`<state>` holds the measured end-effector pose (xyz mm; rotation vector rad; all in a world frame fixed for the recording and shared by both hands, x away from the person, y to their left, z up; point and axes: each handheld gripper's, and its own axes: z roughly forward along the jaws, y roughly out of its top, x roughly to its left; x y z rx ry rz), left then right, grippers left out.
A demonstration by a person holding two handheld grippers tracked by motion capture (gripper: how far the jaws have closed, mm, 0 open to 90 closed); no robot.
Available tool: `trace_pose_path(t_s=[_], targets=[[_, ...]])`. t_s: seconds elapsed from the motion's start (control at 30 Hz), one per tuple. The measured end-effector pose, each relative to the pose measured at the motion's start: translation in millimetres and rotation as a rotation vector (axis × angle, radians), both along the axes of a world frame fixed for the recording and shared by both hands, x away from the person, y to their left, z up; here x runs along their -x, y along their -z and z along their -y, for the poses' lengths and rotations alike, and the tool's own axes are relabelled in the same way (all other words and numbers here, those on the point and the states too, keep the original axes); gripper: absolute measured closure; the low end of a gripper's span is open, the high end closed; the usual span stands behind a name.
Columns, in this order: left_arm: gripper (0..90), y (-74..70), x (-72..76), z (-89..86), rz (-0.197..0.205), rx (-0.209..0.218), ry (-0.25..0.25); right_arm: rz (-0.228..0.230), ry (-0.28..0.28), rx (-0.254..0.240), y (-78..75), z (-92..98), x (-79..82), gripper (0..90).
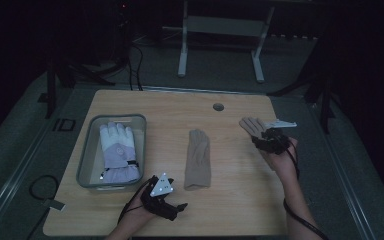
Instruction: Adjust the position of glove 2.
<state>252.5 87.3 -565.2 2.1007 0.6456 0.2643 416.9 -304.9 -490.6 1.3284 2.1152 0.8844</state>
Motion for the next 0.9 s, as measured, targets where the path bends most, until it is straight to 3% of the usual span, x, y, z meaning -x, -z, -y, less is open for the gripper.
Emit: trace_pose_path(t_s=[0.2,0.37,0.57,0.9], targets=[[5.2,0.6,-1.0,-1.7,-0.004,0.004,-0.003,0.005,0.056,-0.011,0.4,25.4,-14.3,49.0],[5.2,0.6,-1.4,-2.4,-0.010,0.006,-0.003,0.003,0.058,-0.003,3.5,35.4,-24.6,48.1],[5.2,0.8,-1.2,-2.4,-0.007,0.005,-0.005,-0.014,0.049,-0.036,10.1,44.7,-35.5,47.0],[5.2,1.1,-1.5,-3.6,-0.006,0.006,0.006,-0.082,0.064,-0.034,41.8,53.4,-49.3,48.8]])
